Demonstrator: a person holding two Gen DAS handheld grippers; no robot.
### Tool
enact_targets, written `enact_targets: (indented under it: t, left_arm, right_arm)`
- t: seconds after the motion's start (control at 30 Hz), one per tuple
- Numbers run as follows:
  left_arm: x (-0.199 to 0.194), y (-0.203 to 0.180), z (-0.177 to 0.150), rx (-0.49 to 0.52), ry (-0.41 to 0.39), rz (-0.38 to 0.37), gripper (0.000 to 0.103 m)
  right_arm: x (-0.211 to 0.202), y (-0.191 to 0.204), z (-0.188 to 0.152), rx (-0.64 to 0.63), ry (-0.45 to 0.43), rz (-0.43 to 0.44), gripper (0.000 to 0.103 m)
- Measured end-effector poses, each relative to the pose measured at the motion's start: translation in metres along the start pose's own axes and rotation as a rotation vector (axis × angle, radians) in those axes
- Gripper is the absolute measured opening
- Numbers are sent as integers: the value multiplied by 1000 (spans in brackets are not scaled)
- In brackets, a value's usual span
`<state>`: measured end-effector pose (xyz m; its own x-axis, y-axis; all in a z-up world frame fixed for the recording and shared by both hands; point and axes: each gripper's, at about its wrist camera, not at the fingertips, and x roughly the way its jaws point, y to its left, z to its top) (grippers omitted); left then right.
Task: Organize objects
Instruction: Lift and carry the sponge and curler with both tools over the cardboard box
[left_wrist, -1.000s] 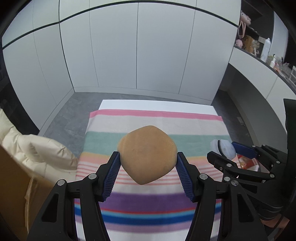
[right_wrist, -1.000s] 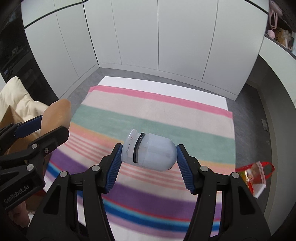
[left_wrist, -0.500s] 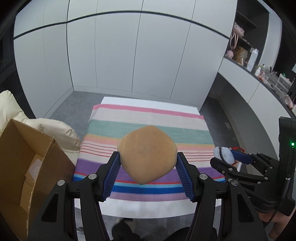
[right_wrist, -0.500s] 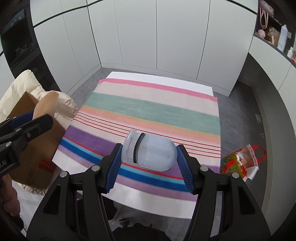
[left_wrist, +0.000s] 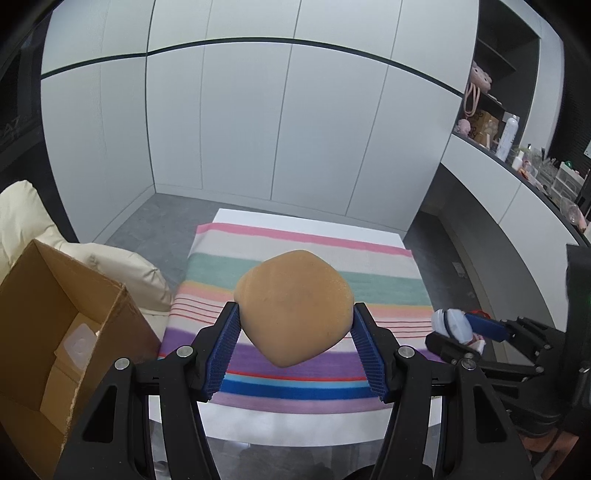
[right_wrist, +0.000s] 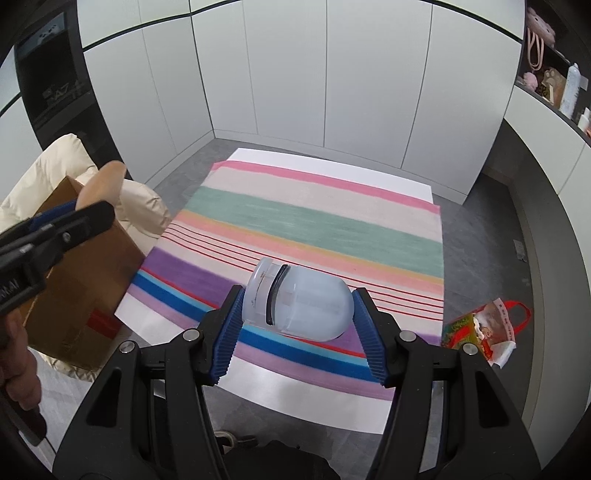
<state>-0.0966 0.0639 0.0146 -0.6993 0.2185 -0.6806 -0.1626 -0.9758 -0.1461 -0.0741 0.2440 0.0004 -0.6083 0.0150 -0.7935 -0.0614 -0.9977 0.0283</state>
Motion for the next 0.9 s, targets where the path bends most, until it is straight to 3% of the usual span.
enact_targets:
  t: [0.17, 0.43, 0.9]
  left_arm:
    - [3, 10, 1, 6, -4, 26, 62]
    - [13, 30, 1, -22, 6, 58, 62]
    - [2, 61, -5, -50, -5, 120, 62]
  right_arm:
    - [2, 11, 8, -61, -36, -8, 61]
    - [17, 11, 16, -24, -16, 17, 61]
    - [31, 50, 25, -63, -15, 56, 61]
